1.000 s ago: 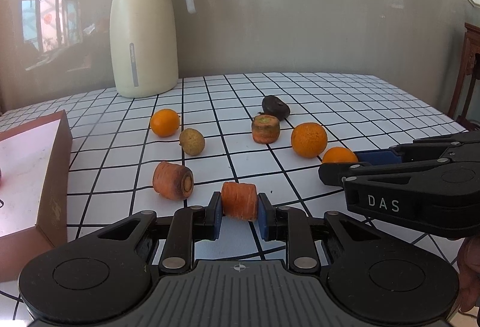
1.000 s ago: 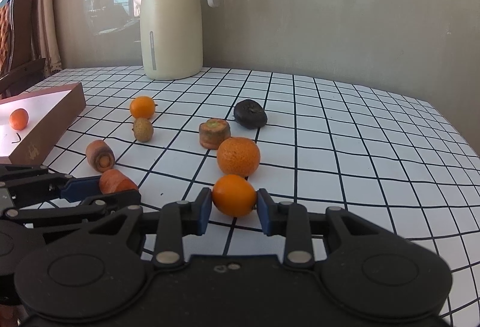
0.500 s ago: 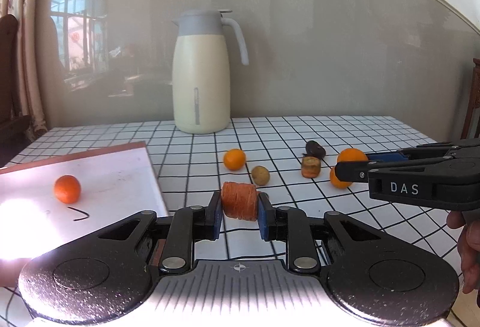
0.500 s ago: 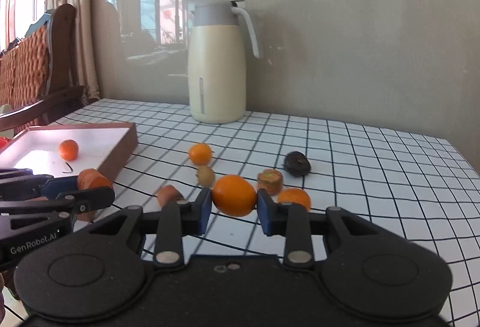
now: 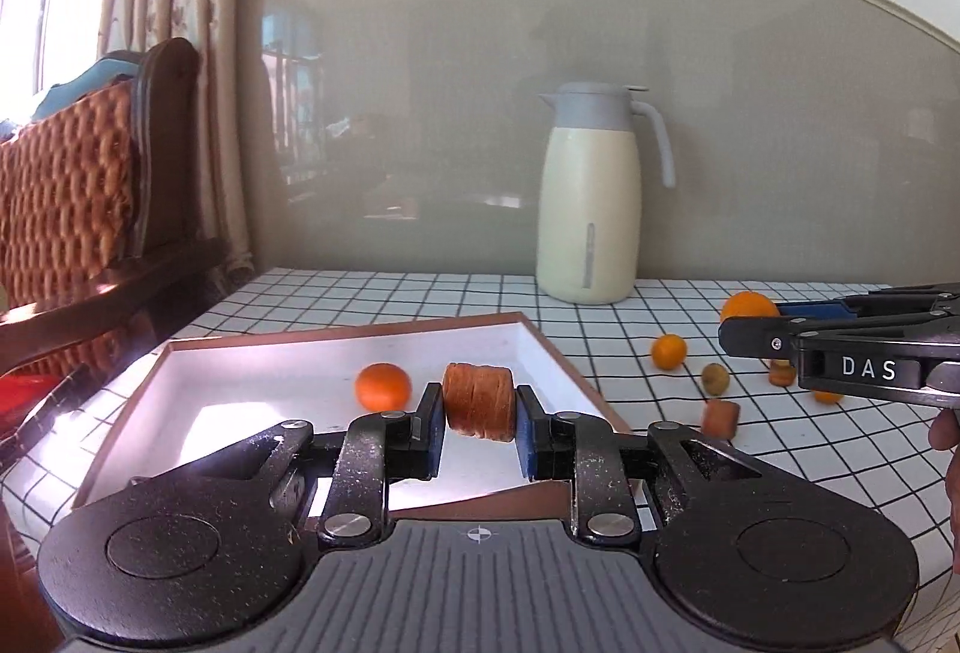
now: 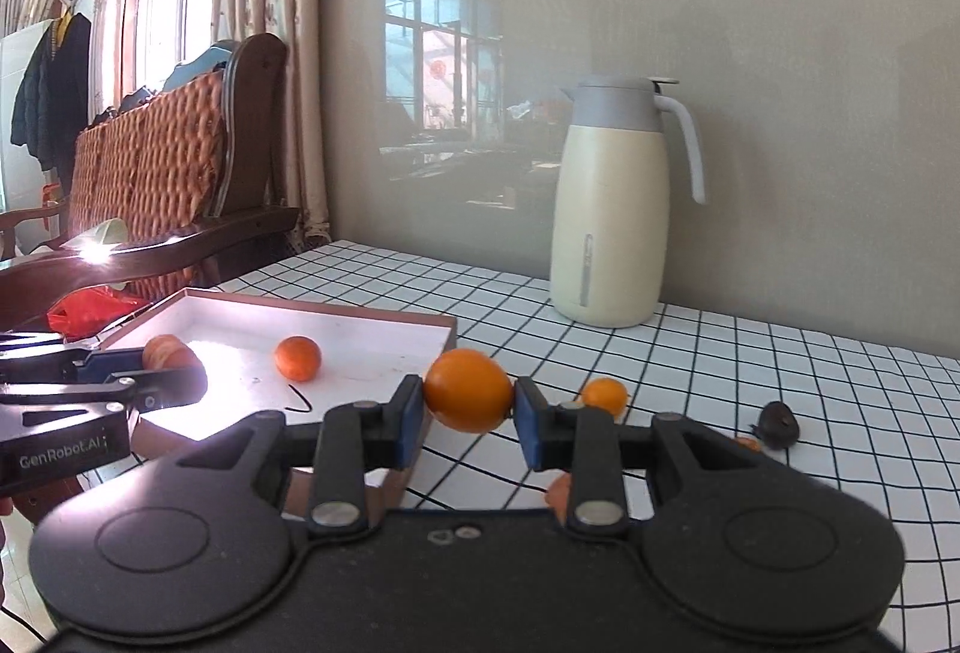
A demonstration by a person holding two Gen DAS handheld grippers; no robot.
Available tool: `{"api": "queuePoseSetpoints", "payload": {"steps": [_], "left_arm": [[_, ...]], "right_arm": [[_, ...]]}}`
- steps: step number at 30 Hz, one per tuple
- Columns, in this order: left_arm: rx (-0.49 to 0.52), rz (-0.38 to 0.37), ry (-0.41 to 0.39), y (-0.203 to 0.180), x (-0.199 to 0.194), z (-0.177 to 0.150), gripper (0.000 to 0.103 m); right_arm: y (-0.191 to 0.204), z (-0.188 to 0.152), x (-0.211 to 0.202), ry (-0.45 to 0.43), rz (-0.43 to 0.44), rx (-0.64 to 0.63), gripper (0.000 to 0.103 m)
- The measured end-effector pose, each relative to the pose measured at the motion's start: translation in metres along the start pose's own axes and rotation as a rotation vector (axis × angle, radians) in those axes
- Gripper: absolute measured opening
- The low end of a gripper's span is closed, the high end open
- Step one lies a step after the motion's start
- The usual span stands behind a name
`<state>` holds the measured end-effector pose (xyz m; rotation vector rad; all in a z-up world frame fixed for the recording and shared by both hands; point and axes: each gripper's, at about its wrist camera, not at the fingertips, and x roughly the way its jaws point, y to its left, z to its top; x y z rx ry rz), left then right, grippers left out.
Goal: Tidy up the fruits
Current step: 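Carry the carrot piece with the left gripper while the right carries the orange toward the tray, then open the left gripper over the tray while the right gripper releases the orange inside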
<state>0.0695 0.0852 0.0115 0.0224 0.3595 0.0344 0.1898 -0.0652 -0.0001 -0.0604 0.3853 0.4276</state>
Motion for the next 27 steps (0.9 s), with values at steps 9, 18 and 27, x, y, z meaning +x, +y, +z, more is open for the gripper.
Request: {"api": "queuePoseSetpoints", "payload": {"steps": [9, 18, 27], "left_arm": [[-0.067, 0.117, -0.011, 0.057, -0.001, -0.002, 0.024], [-0.077, 0.210, -0.034, 0.093, 0.011, 0.006, 0.024], [-0.092, 0.247, 0.004, 0.113, 0.039, 0.006, 0.024]], "right_arm": [[0.040, 0.010, 0.020, -0.005, 0.057, -0.050, 0.024], [0.057, 0.023, 0.046, -0.008, 0.062, -0.062, 0.024], [0.061, 0.035, 0.086, 0.013, 0.064, -0.070, 0.024]]}}
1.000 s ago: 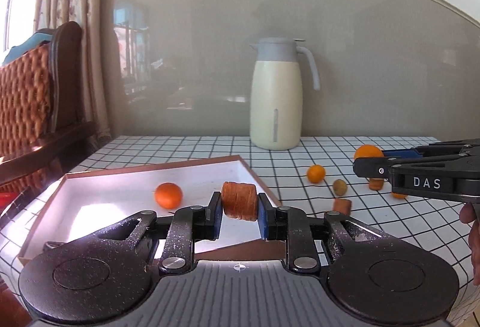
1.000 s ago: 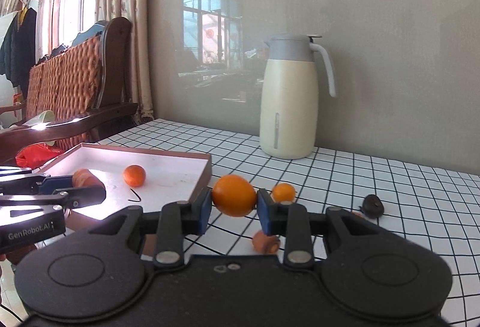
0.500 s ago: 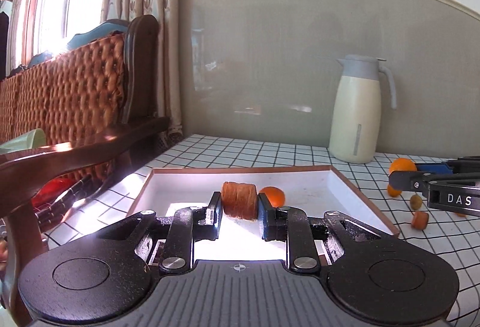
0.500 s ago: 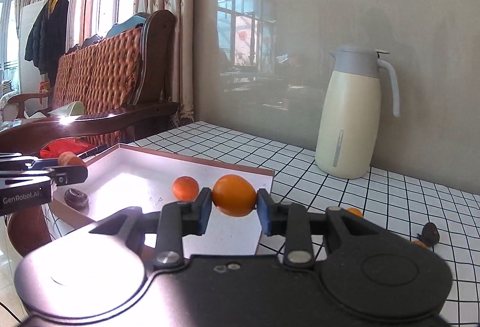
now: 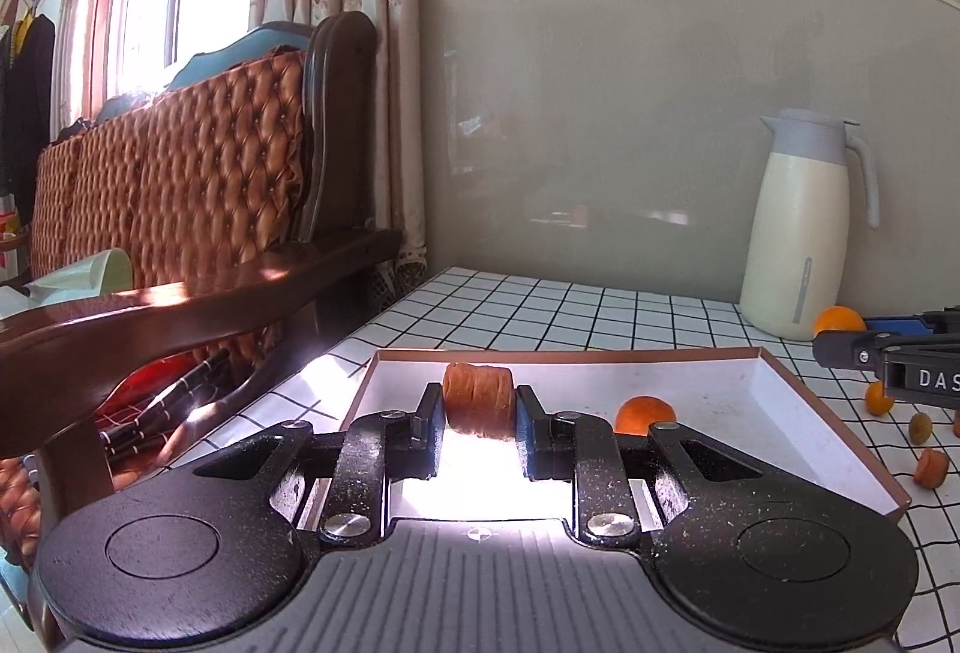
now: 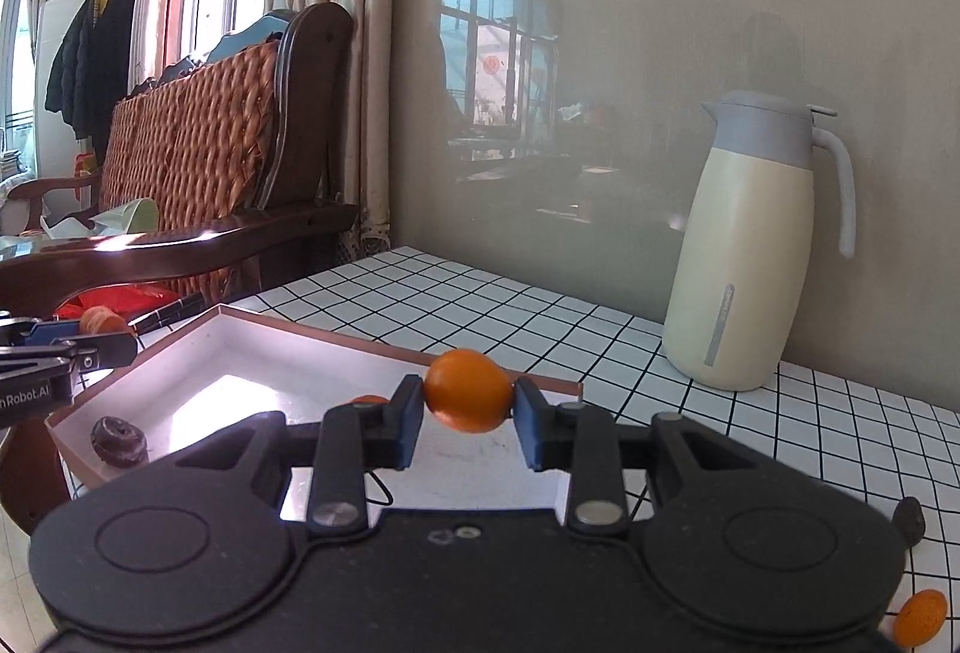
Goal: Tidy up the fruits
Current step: 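Open the left gripper over the tray while the right gripper releases the orange inside, then move both grippers back over the remaining fruit on the table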
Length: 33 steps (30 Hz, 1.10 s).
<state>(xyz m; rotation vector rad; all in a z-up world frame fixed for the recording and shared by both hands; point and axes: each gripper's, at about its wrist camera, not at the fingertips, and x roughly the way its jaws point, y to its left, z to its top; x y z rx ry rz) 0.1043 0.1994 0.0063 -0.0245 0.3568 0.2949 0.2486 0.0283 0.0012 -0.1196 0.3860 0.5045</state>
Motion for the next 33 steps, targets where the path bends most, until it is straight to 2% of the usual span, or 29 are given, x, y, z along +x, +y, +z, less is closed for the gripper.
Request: {"api": "queuePoseSetpoints", "payload": {"steps": [8, 20, 21, 22, 23, 24, 33], "left_arm": [[-0.037, 0.012, 0.055, 0.006, 0.036, 0.003, 0.024], [-0.019, 0.032, 0.110, 0.004, 0.072, 0.003, 0.026], [-0.007, 0.074, 0.091, 0.002, 0.070, 0.002, 0.054], [-0.004, 0.112, 0.068, 0.001, 0.067, 0.001, 0.082], [-0.005, 0.141, 0.014, 0.002, 0.061, 0.000, 0.101], [0.000, 0.151, -0.014, 0.003, 0.058, 0.001, 0.103], [-0.003, 0.078, 0.013, 0.004, 0.059, 0.001, 0.103]], "right_arm": [[-0.004, 0.002, 0.032, 0.055, 0.001, 0.034, 0.024], [-0.012, 0.006, 0.076, 0.132, -0.004, 0.037, 0.026], [-0.011, 0.006, 0.079, 0.128, -0.048, 0.010, 0.045], [-0.013, 0.004, 0.078, 0.098, -0.105, -0.006, 0.089], [-0.015, 0.002, 0.074, 0.049, -0.149, 0.004, 0.098], [-0.019, 0.001, 0.070, 0.013, -0.143, 0.023, 0.097], [-0.013, 0.000, 0.071, 0.063, -0.067, 0.027, 0.097]]}}
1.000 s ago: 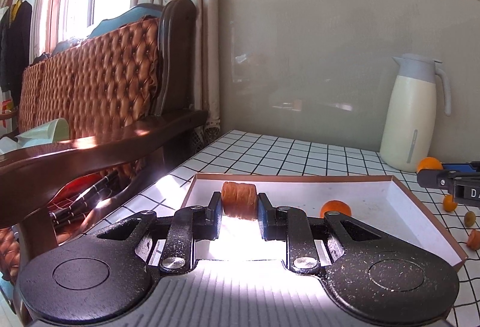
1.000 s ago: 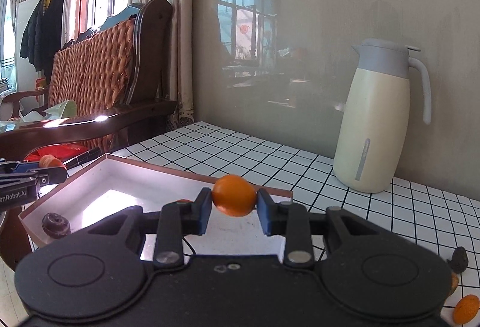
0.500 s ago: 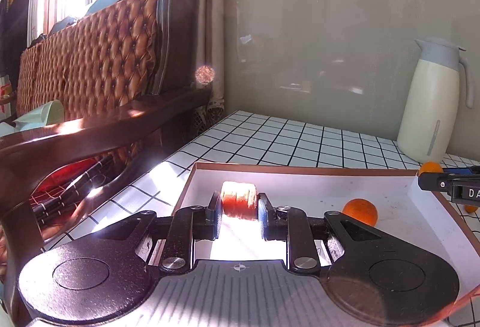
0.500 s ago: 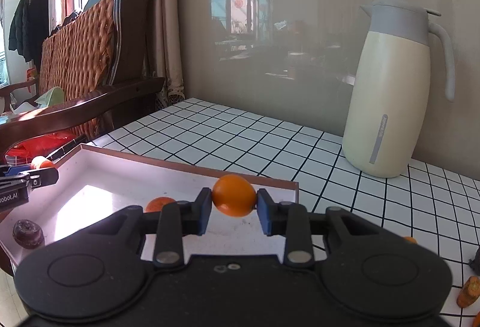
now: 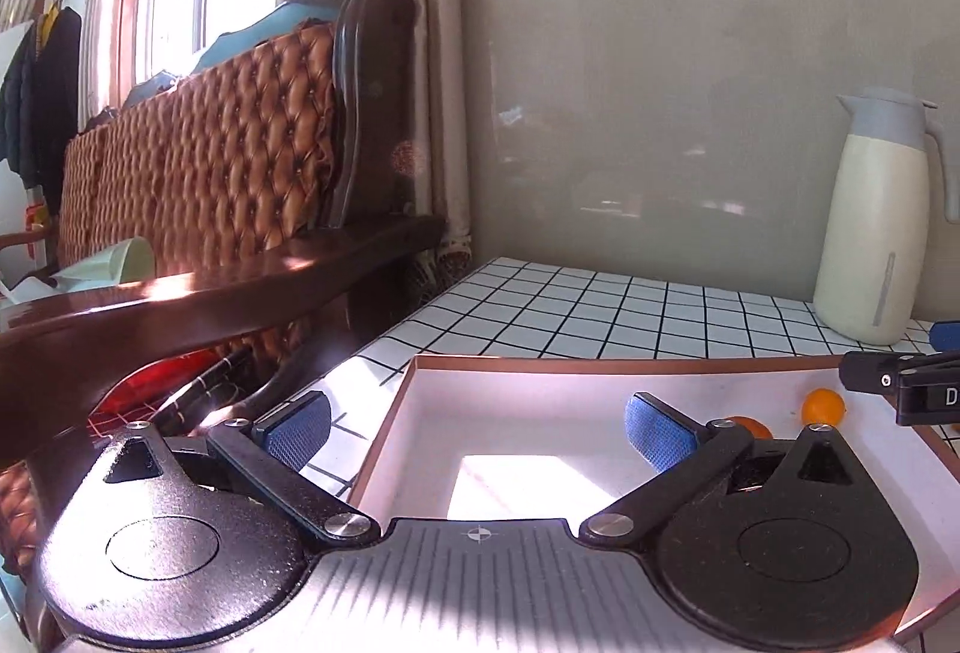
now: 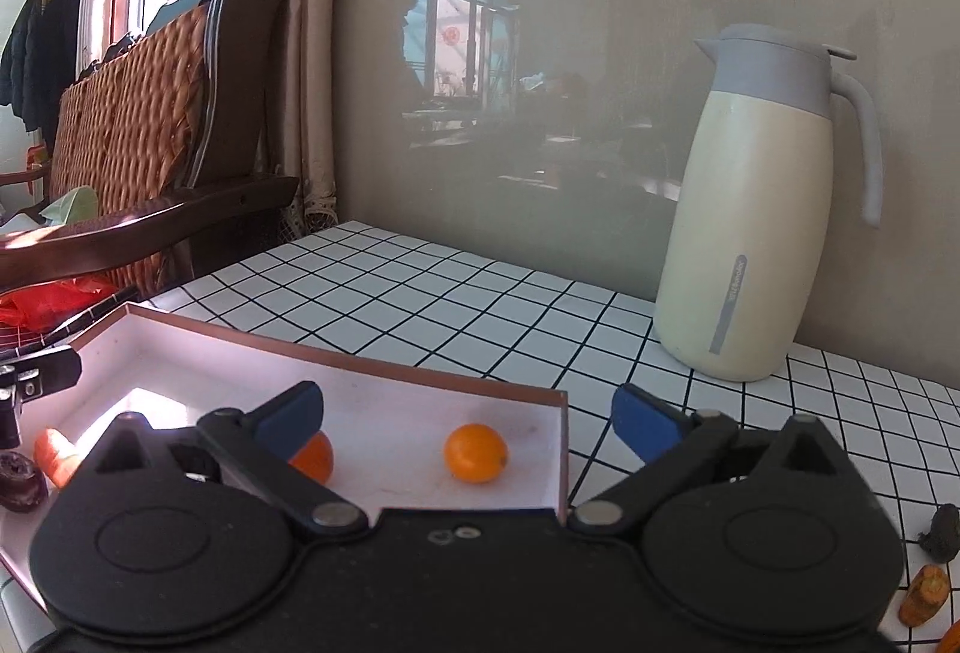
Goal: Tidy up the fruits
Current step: 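Move both grippers back over the remaining fruit on the table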
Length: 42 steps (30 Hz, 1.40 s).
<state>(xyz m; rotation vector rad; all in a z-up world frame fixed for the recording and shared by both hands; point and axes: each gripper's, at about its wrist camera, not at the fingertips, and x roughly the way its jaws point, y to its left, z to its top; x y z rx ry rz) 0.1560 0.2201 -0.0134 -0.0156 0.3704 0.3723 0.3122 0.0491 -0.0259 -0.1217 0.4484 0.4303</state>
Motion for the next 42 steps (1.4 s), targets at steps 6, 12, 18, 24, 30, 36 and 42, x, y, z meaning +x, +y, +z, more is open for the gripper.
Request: {"api": "queuePoseSetpoints", "payload": {"steps": [6, 12, 18, 24, 30, 36, 42], "left_arm": [[-0.018, -0.018, 0.003, -0.002, -0.010, 0.000, 0.103], [-0.008, -0.012, -0.006, -0.012, -0.028, 0.002, 0.103], [0.001, -0.039, -0.024, -0.026, -0.053, 0.006, 0.103], [-0.028, -0.068, -0.017, -0.030, -0.080, -0.005, 0.103], [-0.018, -0.060, -0.055, -0.042, -0.102, -0.014, 0.103], [0.036, -0.095, -0.081, -0.069, -0.122, -0.016, 0.103], [0.097, -0.143, -0.096, -0.094, -0.138, -0.021, 0.103]], "right_arm": [[0.004, -0.001, -0.007, 0.004, -0.001, -0.011, 0.097], [0.000, 0.000, -0.027, -0.025, -0.001, 0.012, 0.097], [-0.002, -0.004, -0.049, -0.037, -0.002, -0.003, 0.097], [-0.016, -0.009, -0.078, -0.051, -0.024, 0.015, 0.097], [-0.031, -0.023, -0.104, -0.056, -0.096, 0.005, 0.097], [-0.055, -0.040, -0.128, -0.039, -0.138, 0.037, 0.097], [-0.081, -0.052, -0.154, -0.049, -0.192, 0.046, 0.097]]}}
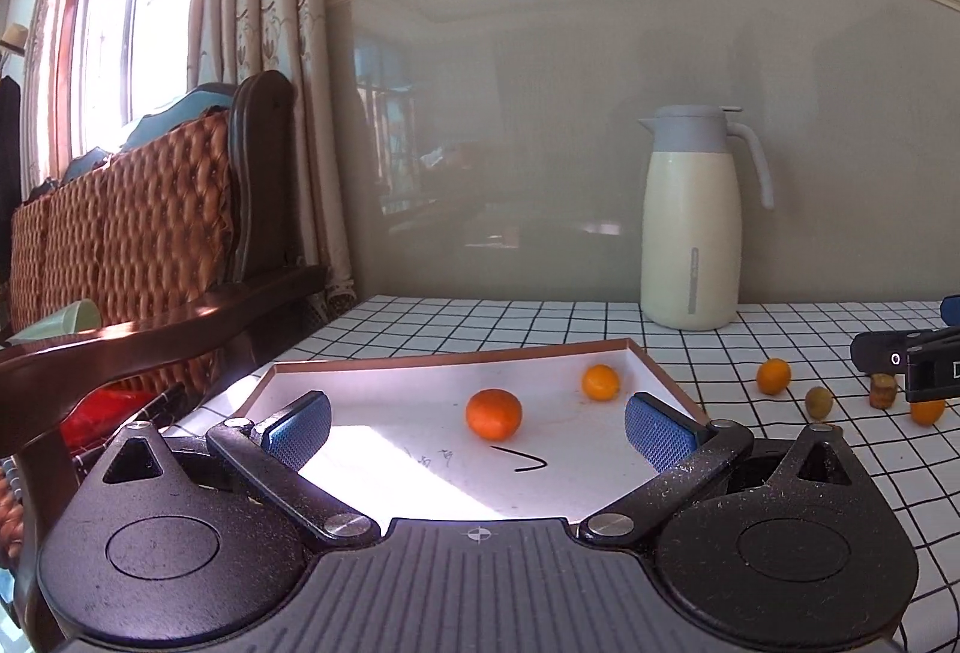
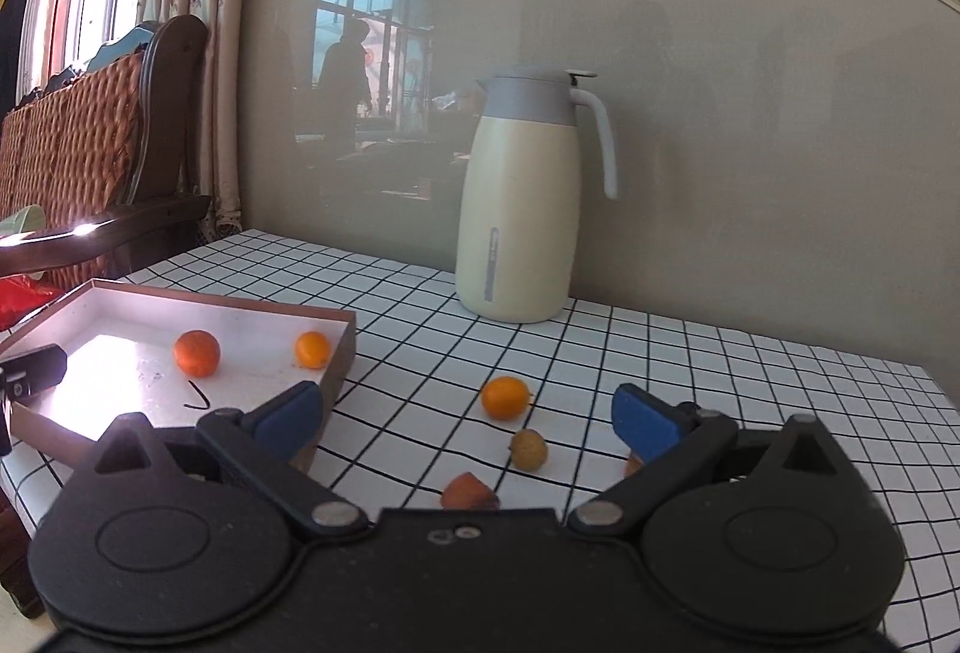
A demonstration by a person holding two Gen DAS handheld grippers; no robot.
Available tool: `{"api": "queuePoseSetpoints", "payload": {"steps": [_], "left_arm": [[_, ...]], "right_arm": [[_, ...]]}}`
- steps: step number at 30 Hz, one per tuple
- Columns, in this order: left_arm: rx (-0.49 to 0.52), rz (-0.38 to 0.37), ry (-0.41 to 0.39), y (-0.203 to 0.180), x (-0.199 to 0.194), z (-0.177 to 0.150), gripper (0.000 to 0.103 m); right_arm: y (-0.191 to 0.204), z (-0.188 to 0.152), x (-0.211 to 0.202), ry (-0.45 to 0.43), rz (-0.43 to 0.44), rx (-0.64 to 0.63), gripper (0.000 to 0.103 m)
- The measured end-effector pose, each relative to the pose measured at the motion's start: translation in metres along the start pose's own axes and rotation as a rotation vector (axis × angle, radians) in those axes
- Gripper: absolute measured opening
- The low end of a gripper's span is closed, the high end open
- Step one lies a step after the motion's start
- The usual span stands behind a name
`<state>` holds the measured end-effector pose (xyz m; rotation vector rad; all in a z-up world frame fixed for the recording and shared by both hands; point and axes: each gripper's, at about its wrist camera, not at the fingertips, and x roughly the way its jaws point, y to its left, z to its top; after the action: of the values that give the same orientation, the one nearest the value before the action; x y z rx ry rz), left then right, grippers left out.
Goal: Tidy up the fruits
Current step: 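Move both grippers back over the remaining fruit on the table, then grasp another carrot piece with the left gripper while the right gripper grasps an orange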
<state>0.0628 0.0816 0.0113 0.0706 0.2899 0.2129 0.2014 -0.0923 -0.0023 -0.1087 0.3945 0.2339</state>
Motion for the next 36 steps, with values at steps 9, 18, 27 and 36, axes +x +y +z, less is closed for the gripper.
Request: {"api": "queuePoseSetpoints", "payload": {"steps": [9, 18, 27, 36], "left_arm": [[0.022, -0.094, -0.029, -0.040, -0.001, 0.006, 0.103], [0.055, -0.176, -0.024, -0.081, 0.003, 0.006, 0.103], [0.081, -0.263, -0.021, -0.127, 0.012, 0.005, 0.103], [0.120, -0.283, 0.021, -0.158, 0.030, -0.002, 0.103]], "right_arm": [[-0.037, -0.015, -0.014, 0.018, -0.073, 0.008, 0.096], [-0.068, -0.028, -0.025, 0.044, -0.133, 0.022, 0.093], [-0.096, -0.041, -0.024, 0.077, -0.164, 0.043, 0.080], [-0.114, -0.049, -0.016, 0.100, -0.183, 0.058, 0.078]]}}
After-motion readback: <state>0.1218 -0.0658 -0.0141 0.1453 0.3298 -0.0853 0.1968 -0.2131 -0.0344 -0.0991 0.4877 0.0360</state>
